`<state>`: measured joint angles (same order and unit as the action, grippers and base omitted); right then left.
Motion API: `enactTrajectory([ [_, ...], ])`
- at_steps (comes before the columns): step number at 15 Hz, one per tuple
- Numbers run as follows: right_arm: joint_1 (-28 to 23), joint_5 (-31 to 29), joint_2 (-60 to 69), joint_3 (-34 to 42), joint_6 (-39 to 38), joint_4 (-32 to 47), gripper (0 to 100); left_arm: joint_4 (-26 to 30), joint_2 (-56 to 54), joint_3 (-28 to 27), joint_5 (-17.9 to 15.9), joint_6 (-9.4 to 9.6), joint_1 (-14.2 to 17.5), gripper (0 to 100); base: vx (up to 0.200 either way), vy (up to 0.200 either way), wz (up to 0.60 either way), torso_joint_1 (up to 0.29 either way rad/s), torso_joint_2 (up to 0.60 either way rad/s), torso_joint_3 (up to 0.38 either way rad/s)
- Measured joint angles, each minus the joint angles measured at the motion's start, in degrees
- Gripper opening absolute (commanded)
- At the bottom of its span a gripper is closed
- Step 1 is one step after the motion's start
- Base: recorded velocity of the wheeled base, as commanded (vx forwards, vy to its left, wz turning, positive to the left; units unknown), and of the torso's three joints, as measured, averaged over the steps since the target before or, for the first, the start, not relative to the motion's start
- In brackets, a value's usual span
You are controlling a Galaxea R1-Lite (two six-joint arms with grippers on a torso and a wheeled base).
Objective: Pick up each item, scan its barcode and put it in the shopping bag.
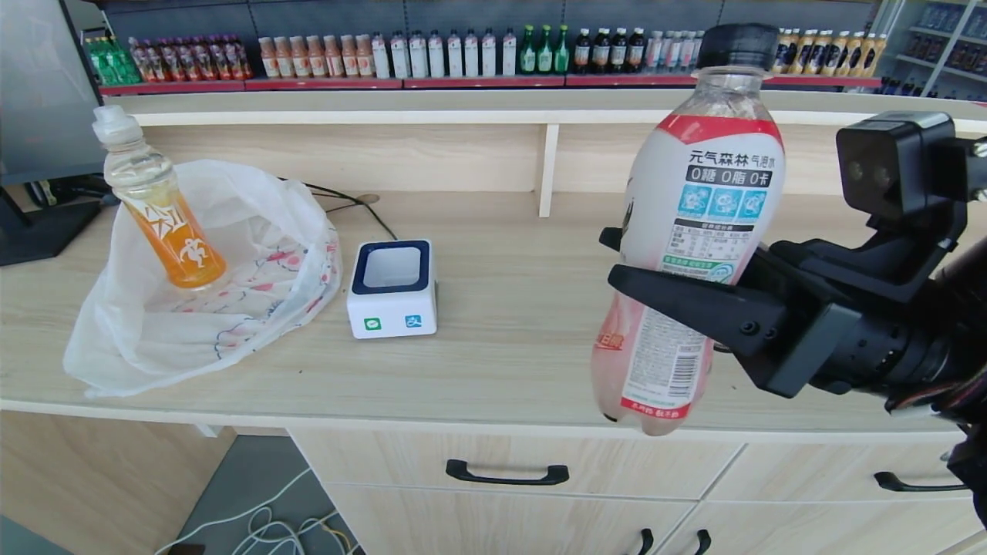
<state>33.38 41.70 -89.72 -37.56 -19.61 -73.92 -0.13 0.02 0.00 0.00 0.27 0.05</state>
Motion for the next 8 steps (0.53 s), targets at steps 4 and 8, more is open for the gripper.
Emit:
enactTrajectory([
  [4,2.40,0.33,-0.74,-2.13,-2.58,0.40,0,0.00,0.00,0.00,0.00,0.00,0.02,100,0.000,0.000,0.00,0.000,0.00,0.000],
  [8,3.47,0.28,-1.16,-8.11,-3.62,5.91,0,-0.02,0.00,0.00,0.00,0.00,0.05,100,0.000,0.000,0.00,0.000,0.00,0.000],
])
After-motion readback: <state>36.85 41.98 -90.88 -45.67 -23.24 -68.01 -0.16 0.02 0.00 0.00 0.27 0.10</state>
